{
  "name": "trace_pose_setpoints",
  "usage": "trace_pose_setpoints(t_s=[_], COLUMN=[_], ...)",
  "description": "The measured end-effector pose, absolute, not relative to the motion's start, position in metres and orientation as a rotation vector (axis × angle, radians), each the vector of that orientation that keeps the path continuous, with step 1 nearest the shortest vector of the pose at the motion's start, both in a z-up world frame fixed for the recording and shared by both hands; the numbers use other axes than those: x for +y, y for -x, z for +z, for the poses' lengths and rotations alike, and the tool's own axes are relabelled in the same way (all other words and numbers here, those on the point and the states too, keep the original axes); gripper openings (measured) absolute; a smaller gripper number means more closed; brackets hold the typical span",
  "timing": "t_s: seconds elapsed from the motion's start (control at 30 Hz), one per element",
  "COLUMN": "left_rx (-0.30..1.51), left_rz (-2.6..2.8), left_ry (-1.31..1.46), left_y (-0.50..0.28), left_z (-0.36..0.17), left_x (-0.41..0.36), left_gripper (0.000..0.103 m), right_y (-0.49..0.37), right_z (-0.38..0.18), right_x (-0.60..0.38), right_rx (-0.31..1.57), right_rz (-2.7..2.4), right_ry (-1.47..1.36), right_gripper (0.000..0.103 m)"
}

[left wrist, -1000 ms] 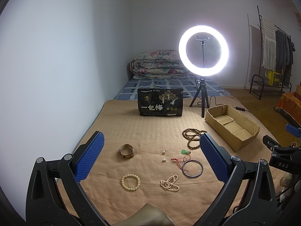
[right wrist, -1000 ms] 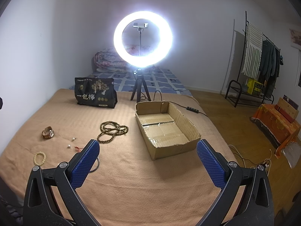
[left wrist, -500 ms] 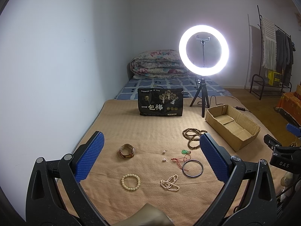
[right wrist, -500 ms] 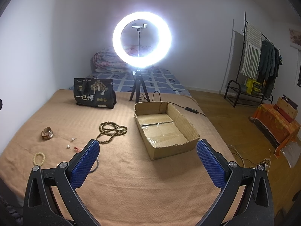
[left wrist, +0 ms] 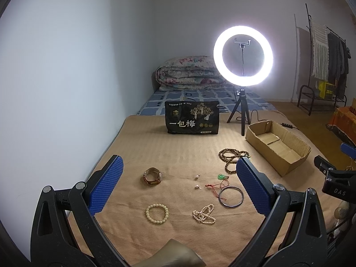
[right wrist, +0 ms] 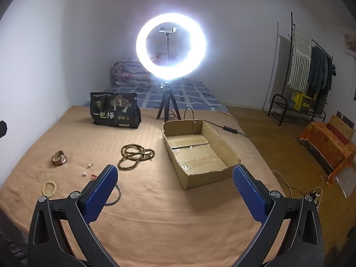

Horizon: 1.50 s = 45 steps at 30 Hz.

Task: Organize jewelry
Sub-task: 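Grasp the cream bead bracelet with the left tool while the right tool grasps the blue bangle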

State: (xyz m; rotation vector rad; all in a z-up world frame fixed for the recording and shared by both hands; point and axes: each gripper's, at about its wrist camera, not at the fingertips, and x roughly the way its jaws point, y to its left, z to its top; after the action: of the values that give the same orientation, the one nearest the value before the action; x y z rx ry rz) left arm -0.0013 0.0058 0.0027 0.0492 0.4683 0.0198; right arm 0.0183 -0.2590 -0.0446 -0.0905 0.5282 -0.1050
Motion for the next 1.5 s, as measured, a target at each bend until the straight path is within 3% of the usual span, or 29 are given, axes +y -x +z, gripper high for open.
trace_pose_setpoints(t_s=[0.73, 0.87, 1.2, 1.37, 1.5], left_rx=[0.680, 0.735, 0.964, 1.072, 1.160], left_rz=[0.058, 0.061, -0.002, 0.035, 0.057], left_ry=[-0.005, 0.019, 0.050, 0.055, 0.130], left_y=[-0.055, -0.065, -0.082, -0.095, -0.106], left_z=[-0.033, -0.043, -0.111, -0.149, -0.174], left_x=[0.072, 0.088, 0.097, 0.101, 0.113], left_gripper=[0.103, 0.097, 0.096, 0.085, 0.067], right_y=[-0.081, -0.094, -0.117, -0.128, -0.136], right_z=[-0.081, -0.092, -0.142, -0.160, -0.172], right_x=[-0.231, -0.222, -0.204, -0.201, -0.201], right_rx=[0.699, 0.727, 0.868, 0.907, 0.942], right_rz=[0.065, 0.119, 0.283, 0.280, 0.290], right_ry=[0.150, 0.182, 0.205, 0.237, 0.239], right_gripper=[0.103, 0.103, 0.103, 0.103, 0.103])
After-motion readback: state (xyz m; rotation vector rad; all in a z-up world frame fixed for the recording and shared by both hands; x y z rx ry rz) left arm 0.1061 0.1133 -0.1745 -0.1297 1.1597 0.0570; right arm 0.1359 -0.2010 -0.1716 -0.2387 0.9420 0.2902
